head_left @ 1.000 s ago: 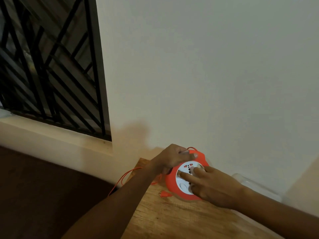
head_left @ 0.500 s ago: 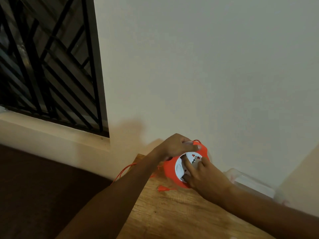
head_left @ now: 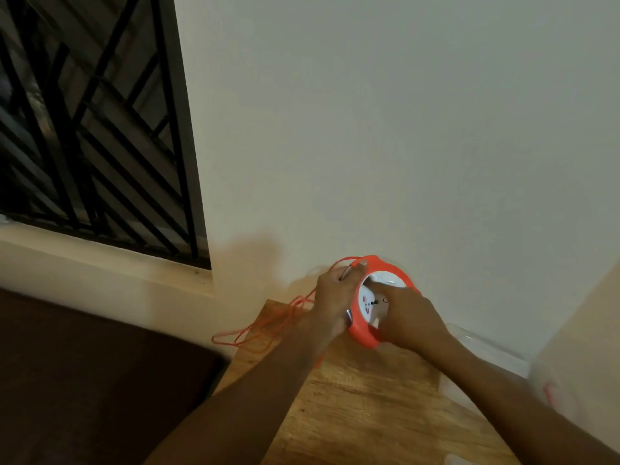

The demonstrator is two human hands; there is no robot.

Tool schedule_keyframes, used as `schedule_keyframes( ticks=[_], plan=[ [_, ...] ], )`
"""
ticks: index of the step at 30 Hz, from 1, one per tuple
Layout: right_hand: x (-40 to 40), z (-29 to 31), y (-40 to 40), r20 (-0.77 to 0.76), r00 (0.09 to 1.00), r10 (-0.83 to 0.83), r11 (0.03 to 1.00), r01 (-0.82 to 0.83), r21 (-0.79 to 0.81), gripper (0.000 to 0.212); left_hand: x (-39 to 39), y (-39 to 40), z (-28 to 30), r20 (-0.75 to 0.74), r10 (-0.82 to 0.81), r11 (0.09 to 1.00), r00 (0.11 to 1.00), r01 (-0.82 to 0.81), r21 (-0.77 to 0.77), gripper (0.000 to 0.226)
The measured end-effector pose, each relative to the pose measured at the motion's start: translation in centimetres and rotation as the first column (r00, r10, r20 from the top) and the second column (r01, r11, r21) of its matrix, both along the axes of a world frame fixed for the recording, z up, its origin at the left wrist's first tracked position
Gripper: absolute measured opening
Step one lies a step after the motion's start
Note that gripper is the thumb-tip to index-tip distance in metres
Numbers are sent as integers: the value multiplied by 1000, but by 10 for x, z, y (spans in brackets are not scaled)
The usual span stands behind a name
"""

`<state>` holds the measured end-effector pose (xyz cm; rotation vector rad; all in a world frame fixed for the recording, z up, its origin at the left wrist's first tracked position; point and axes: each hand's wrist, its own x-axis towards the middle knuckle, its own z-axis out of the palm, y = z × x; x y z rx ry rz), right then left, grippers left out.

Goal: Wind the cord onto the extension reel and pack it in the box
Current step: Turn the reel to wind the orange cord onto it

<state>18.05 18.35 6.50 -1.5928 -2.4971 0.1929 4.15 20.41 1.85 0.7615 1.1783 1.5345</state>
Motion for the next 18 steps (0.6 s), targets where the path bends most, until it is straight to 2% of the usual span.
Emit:
schedule_keyframes(
  ticks=[1,2,3,5,6,7,8,9,10,11,12,13,15,18],
  plan=[
    [1,0,7,-161,983,-92,986,68,-151,69,5,0,-2,-13,33,999,999,-33,-24,26],
    [1,0,11,-336,919,-205,947,100,-306,68,8,0,-5,-45,50,998,998,-52,-41,28],
    [2,-2,12,-483,813,-326,886,85,-455,68,9,-1,-8,-82,61,996,995,-65,-55,27],
    [2,-7,6,-619,577,-533,753,-10,-658,69,3,-3,-15,-122,53,997,991,-59,-50,25],
    [4,-11,2,-643,511,-570,726,-54,-686,67,-2,-3,-18,-117,36,998,993,-41,-40,24],
    [6,-15,-1,-660,501,-559,728,-85,-680,63,-7,-4,-21,-102,18,999,995,-22,-38,24],
    [9,-19,-4,-677,539,-501,764,-91,-638,58,-11,-5,-22,-89,-2,999,996,-1,-38,24],
    [14,-22,-6,-667,636,-388,837,-60,-544,53,-14,-6,-22,-76,-17,999,997,15,-34,23],
    [19,-24,-7,-587,774,-237,921,-14,-390,47,-17,-6,-23,-81,-32,999,996,31,-23,24],
    [25,-25,-8,-424,902,-82,981,-1,-193,43,-20,-7,-22,-104,-50,999,993,49,-4,30],
    [30,-27,-9,-206,977,49,999,-51,-4,40,-21,-7,-22,-147,-75,997,986,77,11,37],
    [34,-27,-10,17,987,159,977,-159,141,39,-23,-7,-21,-193,-105,994,976,109,15,41],
    [40,-30,-11,321,886,334,865,-423,269,37,-24,-10,-17,-266,-171,984,948,180,8,39],
    [47,-30,-12,451,781,431,758,-585,289,28,-23,-12,-15,-367,-244,966,898,260,-6,38]
  ],
)
